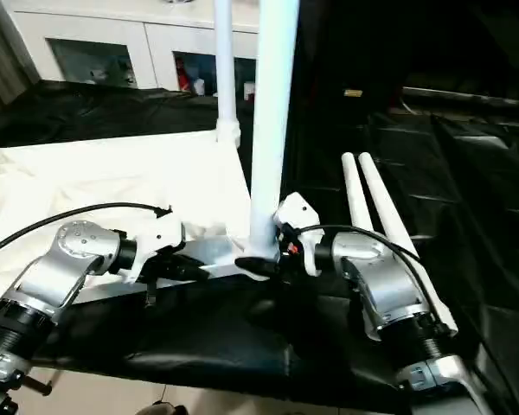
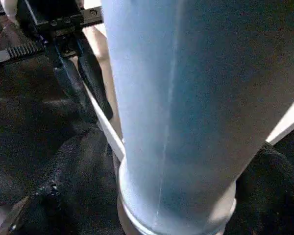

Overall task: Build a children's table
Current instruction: Insert table leg to table base, then rotate leg to tighten

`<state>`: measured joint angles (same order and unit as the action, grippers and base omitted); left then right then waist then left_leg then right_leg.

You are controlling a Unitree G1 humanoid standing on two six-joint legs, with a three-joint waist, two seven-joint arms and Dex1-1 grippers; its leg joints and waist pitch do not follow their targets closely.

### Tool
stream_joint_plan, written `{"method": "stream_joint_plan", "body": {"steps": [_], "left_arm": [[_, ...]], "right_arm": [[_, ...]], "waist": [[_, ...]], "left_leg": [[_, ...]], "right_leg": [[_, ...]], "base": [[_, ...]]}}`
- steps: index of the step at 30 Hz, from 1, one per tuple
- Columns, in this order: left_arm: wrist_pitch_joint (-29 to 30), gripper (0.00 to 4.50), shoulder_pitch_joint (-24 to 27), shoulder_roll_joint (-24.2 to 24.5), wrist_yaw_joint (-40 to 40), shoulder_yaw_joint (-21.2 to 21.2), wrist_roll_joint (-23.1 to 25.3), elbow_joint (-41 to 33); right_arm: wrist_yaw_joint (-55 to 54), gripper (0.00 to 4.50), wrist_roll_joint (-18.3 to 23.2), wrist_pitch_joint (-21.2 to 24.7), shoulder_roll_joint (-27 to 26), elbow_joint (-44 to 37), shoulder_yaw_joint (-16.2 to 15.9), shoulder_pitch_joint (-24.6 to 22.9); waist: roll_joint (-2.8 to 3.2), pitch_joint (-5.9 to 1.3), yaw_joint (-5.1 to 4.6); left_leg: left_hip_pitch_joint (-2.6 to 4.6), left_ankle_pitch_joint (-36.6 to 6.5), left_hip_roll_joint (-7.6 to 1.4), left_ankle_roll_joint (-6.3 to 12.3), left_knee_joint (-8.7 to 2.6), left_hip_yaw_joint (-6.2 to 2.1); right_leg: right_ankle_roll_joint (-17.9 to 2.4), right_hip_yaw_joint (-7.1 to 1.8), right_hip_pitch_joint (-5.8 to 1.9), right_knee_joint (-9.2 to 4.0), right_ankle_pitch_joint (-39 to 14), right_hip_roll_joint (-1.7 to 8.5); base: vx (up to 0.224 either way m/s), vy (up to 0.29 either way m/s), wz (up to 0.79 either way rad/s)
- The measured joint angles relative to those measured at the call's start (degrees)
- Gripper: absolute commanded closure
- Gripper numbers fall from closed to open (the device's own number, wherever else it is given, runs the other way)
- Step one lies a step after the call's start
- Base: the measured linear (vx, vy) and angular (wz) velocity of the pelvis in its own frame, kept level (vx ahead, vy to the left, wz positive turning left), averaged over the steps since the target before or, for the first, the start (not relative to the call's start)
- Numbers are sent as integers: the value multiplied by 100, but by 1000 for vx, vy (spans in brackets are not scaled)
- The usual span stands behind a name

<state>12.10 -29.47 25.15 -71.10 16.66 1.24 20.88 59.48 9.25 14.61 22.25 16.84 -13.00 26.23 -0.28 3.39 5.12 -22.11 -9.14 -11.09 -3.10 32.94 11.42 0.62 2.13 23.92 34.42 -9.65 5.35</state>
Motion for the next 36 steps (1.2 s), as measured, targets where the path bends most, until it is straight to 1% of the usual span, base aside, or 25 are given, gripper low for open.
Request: {"method": "stream_joint_plan", "body": {"steps": [2,3,5,8,14,22,25,27,29,32,34,35,36], "left_arm": [[0,450,3,21,-9,0,-33,-20],[0,450,9,30,-9,0,-39,-40],[0,450,26,39,-10,-5,-44,-99],[3,450,39,48,-14,-5,-44,-108],[10,450,46,72,-8,-11,-44,-108],[37,450,74,94,-8,-34,-47,-108],[48,450,81,97,-2,-53,-47,-108],[50,450,82,88,128,-55,-37,-77],[50,450,80,35,294,-55,-3,-7],[50,450,-56,-162,741,-72,157,298],[102,450,-241,-411,1132,-122,292,601],[193,450,-431,-643,1524,-145,403,860],[258,450,-537,-793,1782,-162,464,1028]], "right_arm": [[-21,59,-20,35,-1,2,-6,-11],[-38,86,-30,42,-6,9,-6,-14],[-97,86,-44,51,-31,56,-6,-13],[-177,127,-53,65,-74,154,-2,-7],[-285,170,-50,87,-145,250,16,4],[-301,176,-36,64,-217,323,31,4],[-352,176,-3,29,-302,355,119,-49],[-606,176,20,-20,-471,451,229,-101],[-887,176,16,-77,-621,602,294,-102],[-1801,176,-50,-234,-1105,1043,524,-22],[-2551,176,-145,-315,-1441,1490,645,215],[-3265,176,-280,-390,-1691,1897,771,514],[-3752,176,-336,-446,-1885,2192,844,693]], "waist": [[0,0,-1],[0,0,-1],[0,0,2],[0,0,0],[0,0,-12],[-1,0,-15],[-1,0,-18],[-1,0,-49],[-2,-2,-99],[1,-6,-186],[9,-12,-213],[12,-16,-238],[9,-17,-253]], "left_leg": [[-1,1,0,-1,1,0],[-1,1,0,-1,1,0],[-3,1,0,-1,4,-1],[-6,1,-1,-1,5,-1],[-9,1,-4,-1,19,-1],[-8,1,-10,-1,51,-2],[-8,1,-13,-2,63,-2],[-6,1,-14,-2,70,-3],[-1,1,-14,-2,69,-3],[9,1,-13,-3,71,-5],[14,1,-11,-3,73,-6],[16,1,-10,-4,76,-8],[16,2,-9,-4,75,-11]], "right_leg": [[-4,0,2,2,4,0],[-5,1,2,4,5,0],[-20,1,3,7,14,0],[-18,1,5,8,12,0],[-17,2,4,9,12,-1],[-14,0,5,38,10,-1],[-12,0,5,49,9,-1],[-12,-1,6,54,9,-1],[-13,-1,3,53,9,-1],[-9,-1,-2,57,7,-1],[12,-3,-6,58,-5,0],[12,-4,-5,59,-5,0],[12,-2,-7,55,-5,1]], "base": [[0,0,0],[0,0,0],[0,0,0],[0,0,0],[0,0,0],[0,0,0],[0,0,0],[0,0,0],[0,0,0],[0,0,0],[0,0,0],[0,0,0],[0,0,0]]}}
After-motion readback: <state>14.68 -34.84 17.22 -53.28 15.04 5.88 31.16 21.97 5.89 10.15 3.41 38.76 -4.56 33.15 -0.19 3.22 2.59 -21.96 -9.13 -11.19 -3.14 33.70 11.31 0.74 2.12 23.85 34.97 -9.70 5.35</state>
